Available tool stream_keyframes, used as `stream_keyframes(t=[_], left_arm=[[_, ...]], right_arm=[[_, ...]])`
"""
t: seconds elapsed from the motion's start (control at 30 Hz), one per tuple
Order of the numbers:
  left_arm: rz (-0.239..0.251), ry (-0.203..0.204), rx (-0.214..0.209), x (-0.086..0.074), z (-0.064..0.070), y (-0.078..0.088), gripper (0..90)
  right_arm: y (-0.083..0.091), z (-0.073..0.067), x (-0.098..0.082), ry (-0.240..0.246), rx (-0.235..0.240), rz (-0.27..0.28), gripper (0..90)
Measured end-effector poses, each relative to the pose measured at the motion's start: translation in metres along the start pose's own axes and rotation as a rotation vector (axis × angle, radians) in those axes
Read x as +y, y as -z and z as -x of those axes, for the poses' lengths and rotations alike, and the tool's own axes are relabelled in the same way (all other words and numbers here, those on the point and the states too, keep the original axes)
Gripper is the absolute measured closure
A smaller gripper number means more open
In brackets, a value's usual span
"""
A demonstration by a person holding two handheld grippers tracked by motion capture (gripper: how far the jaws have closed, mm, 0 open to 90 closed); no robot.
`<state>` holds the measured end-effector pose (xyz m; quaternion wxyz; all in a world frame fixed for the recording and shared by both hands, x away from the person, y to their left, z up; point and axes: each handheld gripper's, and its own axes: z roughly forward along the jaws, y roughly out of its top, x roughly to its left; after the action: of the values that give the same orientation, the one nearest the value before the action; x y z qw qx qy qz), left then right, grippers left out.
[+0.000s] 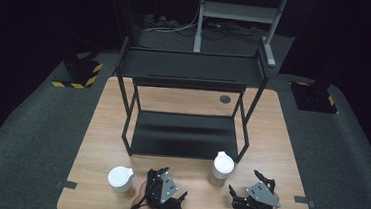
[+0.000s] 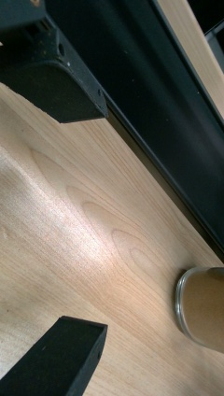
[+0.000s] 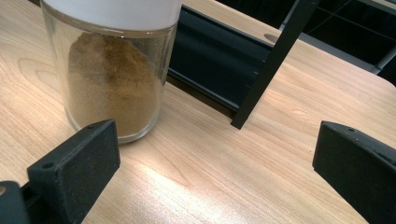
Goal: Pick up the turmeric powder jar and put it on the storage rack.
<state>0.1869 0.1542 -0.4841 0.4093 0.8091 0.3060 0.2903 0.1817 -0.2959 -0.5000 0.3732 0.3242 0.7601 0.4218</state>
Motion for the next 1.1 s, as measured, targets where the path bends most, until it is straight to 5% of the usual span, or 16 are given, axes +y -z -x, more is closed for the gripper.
stream_keyframes(t=[0.1,0.53,0.73,1.1], left_arm=[[0.004,0.045,-0.013,-0.001,-0.006,0.0,0.8],[0.019,0.052,-0.039,-0.004,-0.011,0.002,0.8],[0.059,0.091,-0.071,-0.012,-0.019,0.004,0.8],[0.148,0.097,-0.103,-0.005,-0.019,0.024,0.5]], right_arm=[[0.0,0.001,0.0,-0.008,0.003,-0.001,0.0],[-0.001,0.004,0.001,-0.036,0.007,-0.007,0.0],[0.0,0.004,0.001,-0.035,0.007,-0.006,0.0],[-0.001,0.004,0.002,-0.029,0.008,-0.013,0.0]])
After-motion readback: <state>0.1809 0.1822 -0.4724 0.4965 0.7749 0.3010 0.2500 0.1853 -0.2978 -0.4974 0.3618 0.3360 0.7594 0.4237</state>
